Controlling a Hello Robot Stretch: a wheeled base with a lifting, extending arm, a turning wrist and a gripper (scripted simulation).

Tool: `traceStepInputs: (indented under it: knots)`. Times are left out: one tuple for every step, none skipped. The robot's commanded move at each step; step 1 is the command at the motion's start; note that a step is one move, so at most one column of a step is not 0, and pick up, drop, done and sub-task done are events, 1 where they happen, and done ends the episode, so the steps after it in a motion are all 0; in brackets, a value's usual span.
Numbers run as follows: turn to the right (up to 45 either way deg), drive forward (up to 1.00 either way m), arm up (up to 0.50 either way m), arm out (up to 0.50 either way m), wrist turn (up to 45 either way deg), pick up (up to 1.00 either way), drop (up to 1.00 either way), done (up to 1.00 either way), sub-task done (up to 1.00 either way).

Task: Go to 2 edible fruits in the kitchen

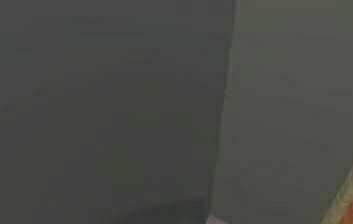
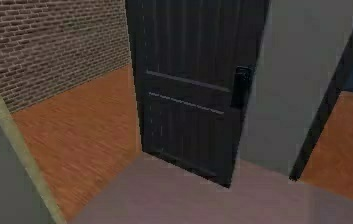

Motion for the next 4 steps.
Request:
traceStepInputs:
  knots:
    - [45.0, 0.00, 0.00, 0.00, 0.0, 0.00, 0.00, 0.00, 0.00]
    - [45.0, 0.00, 0.00, 0.00, 0.0, 0.00, 0.00, 0.00, 0.00]
    - [27.0, 0.00, 0.00, 0.00, 0.0, 0.00, 0.00, 0.00, 0.00]
    - [0.0, 0.10, 0.00, 0.00, 0.0, 0.00, 0.00, 0.00, 0.00]
